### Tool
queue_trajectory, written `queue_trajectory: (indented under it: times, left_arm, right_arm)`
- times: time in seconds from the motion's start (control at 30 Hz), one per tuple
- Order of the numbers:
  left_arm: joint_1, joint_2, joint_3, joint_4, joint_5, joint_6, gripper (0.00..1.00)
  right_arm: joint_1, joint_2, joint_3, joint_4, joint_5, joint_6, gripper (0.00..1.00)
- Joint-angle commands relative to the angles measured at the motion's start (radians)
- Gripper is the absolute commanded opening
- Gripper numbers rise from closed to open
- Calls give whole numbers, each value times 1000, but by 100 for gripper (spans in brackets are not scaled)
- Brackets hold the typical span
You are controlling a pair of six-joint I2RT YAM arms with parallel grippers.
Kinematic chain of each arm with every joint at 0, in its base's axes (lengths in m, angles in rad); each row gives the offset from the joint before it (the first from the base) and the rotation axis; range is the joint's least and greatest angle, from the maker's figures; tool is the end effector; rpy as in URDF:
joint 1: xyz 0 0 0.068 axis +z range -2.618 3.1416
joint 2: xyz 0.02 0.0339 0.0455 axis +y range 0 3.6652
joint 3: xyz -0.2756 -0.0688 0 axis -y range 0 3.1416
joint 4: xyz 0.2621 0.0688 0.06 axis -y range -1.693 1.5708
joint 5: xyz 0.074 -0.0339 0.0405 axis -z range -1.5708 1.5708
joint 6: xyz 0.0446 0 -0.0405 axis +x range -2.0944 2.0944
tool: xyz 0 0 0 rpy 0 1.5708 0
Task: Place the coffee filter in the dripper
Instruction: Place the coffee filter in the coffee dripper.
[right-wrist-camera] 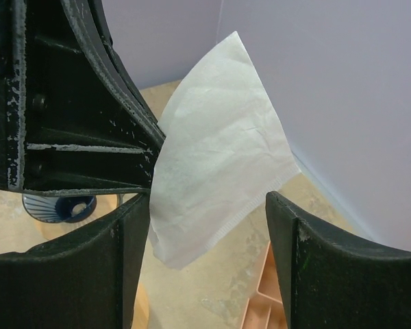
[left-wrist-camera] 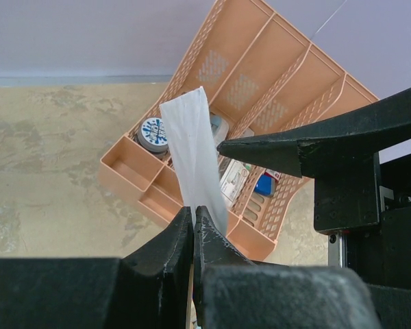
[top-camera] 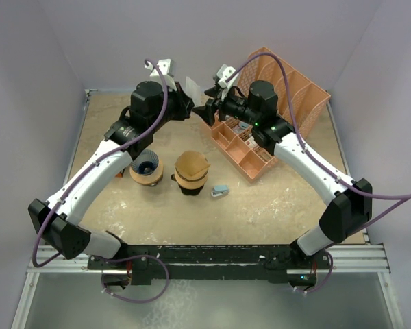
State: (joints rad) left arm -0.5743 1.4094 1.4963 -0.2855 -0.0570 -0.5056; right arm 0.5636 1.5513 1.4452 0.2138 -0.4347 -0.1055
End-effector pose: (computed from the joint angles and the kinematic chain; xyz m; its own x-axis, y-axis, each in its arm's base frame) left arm 0.2934 -0.1868 0.4447 -0.3849 -0.3269 -0.8631 0.3533 0.8118 -0.4650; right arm 0.3242 0.2271 0.4333 0.1787 -0.0001 -0.9839 -0.8243 0.5461 -0.1497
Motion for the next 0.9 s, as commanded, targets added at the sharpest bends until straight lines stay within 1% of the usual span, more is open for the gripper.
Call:
queue_trajectory:
  times: [0.0, 0.2, 0.33, 0.6, 0.87]
  left_arm:
    - [-2, -19, 36, 34, 14, -11, 0]
    - [-2, -19, 35, 34, 6, -10, 0]
    - [-2, -21, 36, 31, -8, -7, 0]
    - [-2, -21, 36, 28, -25, 6, 0]
    - [-2, -18, 35, 32, -42, 23, 0]
  right_arm:
    - [-1, -27, 46, 19, 25, 27, 69]
    - [-1, -44, 36, 18, 68, 23, 67]
    - [-1, -56, 29, 13, 154, 12, 65]
    - [-1, -57, 31, 15, 251, 13, 62]
    - [-1, -41, 38, 20, 236, 36, 55]
